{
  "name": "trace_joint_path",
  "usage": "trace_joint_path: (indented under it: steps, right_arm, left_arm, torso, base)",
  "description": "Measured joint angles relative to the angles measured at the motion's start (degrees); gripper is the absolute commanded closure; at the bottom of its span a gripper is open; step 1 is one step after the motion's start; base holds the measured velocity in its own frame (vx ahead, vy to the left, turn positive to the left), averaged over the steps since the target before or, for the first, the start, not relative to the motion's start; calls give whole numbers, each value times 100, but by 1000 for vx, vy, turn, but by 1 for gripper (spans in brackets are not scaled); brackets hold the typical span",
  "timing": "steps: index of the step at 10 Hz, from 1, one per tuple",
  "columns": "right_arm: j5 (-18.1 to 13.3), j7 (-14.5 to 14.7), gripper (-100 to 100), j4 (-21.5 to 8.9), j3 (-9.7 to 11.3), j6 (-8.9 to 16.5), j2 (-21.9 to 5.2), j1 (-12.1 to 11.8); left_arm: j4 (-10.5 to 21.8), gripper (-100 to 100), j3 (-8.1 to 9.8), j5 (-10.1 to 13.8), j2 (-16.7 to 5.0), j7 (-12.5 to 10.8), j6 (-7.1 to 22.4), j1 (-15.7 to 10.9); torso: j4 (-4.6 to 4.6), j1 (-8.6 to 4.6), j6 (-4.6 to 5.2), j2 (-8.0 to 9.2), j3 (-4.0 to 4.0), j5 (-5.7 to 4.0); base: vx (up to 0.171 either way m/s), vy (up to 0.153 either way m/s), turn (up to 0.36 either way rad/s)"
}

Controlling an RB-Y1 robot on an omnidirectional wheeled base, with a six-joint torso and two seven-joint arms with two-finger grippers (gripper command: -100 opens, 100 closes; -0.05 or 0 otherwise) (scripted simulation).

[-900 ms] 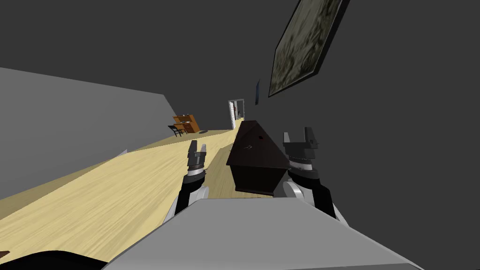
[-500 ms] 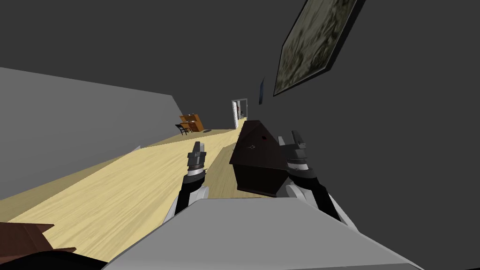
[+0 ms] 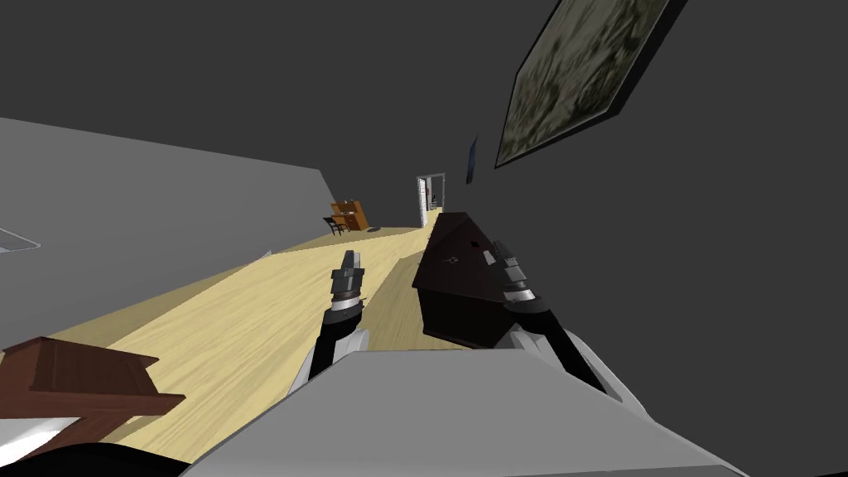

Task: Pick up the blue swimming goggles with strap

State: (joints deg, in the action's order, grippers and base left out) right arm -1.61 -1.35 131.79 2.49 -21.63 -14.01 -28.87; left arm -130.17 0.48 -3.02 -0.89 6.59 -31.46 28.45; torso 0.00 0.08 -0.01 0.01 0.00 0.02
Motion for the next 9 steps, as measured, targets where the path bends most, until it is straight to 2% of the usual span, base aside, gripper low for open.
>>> trace_joint_path:
  steps: [2, 3, 6, 8, 9]
  right_arm:
    - [-112, -19, -100, 5, -56, 256, -263, -99]
    - [-220, -10, -100, -136, -86, 369, -439, -125]
    - [-424, 26, -100, -176, -93, 779, -753, -195]
    - [-651, 79, -100, -210, -95, 1072, -1041, -390]
    - [-689, 75, -100, -289, -136, 1187, -1182, -392]
  left_arm:
    - [0, 0, 0, 0, 0, 0, 0, 0]
    - [0, 0, 0, 0, 0, 0, 0, 0]
    - [0, 0, 1, 0, 0, 0, 0, 1]
    - [0, 0, 0, 0, 0, 0, 0, 0]
    - [0, 0, 1, 0, 0, 0, 0, 1]
  torso:
    - [0, -2, 0, 1, 1, 0]
    - [0, 0, 0, 1, 0, 0]
    - [0, -2, 2, -1, 0, 0]
    - [0, 1, 0, 1, 1, 1]
    - [0, -2, 4, -1, 0, 0]
  base:
    - [-3, 27, 197]
    - [-2, 23, 60]
    - [1, 22, 133]
    - [1, 26, 186]
    - [5, 28, 168]
